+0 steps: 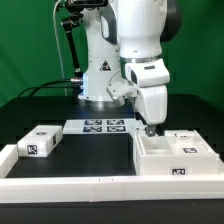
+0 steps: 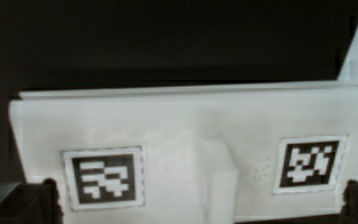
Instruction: Assemble cabinet
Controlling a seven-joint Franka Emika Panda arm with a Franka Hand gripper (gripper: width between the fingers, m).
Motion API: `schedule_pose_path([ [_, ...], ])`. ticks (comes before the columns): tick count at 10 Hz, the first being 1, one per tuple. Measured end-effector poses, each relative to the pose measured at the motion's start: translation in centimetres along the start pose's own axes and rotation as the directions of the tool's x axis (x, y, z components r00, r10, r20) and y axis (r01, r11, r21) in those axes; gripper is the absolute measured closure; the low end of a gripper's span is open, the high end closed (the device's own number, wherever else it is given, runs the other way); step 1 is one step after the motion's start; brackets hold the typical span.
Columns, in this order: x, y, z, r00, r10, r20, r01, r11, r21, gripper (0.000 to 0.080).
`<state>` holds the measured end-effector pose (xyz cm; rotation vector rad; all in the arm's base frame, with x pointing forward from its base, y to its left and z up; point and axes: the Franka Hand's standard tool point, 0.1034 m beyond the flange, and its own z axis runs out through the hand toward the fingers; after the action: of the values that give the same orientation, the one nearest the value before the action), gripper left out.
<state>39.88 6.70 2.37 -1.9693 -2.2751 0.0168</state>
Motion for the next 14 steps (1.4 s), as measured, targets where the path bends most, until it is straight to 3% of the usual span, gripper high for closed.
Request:
schedule_pose_path([
  [2, 0.08, -0.35, 0.57, 1.0, 0.004, -0.006, -0.004, 1.0, 0.013, 0.0003],
  [3, 0.15, -0.42, 0.67, 1.0, 0.012, -0.007, -0.012, 1.0, 0.015, 0.0138],
  [4, 0.17, -0.42, 0.67, 1.0, 0.017, -0.007, -0.016, 1.0, 0.016, 0.0138],
  [6, 0.18, -0.51, 0.8, 1.0, 0.018, -0.008, -0.018, 1.0, 0.019, 0.0412],
  [7, 0.19, -0.54, 0.86, 1.0, 0.018, -0.009, -0.018, 1.0, 0.02, 0.0595],
  [8, 0.18, -0.61, 0.97, 1.0, 0.019, -0.01, -0.019, 1.0, 0.022, 0.0595],
  [9, 0.17, -0.61, 0.98, 1.0, 0.019, -0.01, -0.019, 1.0, 0.022, 0.0722],
  [14, 0.17, -0.59, 0.96, 1.0, 0.023, -0.01, -0.022, 1.0, 0.022, 0.0731],
])
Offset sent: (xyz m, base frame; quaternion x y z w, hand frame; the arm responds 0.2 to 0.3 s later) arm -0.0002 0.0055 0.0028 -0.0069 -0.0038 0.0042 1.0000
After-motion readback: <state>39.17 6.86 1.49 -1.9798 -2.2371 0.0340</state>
